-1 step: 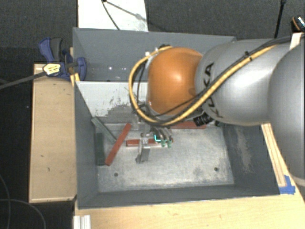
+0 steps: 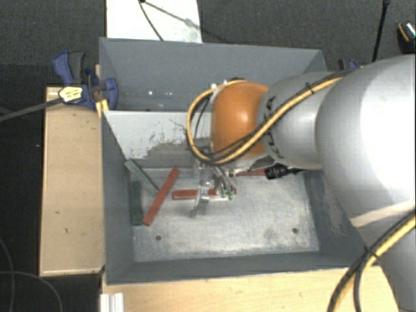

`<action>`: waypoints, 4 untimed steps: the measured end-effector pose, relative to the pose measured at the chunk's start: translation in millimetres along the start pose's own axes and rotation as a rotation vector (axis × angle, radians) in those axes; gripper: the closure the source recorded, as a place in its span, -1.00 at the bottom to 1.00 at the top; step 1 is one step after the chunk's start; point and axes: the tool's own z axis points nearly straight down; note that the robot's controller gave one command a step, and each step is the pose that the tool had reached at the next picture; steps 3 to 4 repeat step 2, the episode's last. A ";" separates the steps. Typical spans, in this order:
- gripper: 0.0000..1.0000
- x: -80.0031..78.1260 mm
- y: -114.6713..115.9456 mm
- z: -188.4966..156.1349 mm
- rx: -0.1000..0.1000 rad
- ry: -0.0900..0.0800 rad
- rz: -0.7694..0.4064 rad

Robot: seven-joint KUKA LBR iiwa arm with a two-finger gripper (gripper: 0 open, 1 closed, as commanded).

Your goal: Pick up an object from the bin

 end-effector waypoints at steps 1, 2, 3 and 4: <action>1.00 -0.3 2.8 -4.7 -0.004 -0.005 0.000; 1.00 26.0 14.6 -177.5 -0.007 -0.014 -0.039; 1.00 26.0 14.6 -177.5 -0.007 -0.014 -0.039; 1.00 26.0 14.6 -177.5 -0.007 -0.014 -0.039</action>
Offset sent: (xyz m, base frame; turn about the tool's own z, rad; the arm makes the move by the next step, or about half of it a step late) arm 0.0000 0.0000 0.0000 0.0000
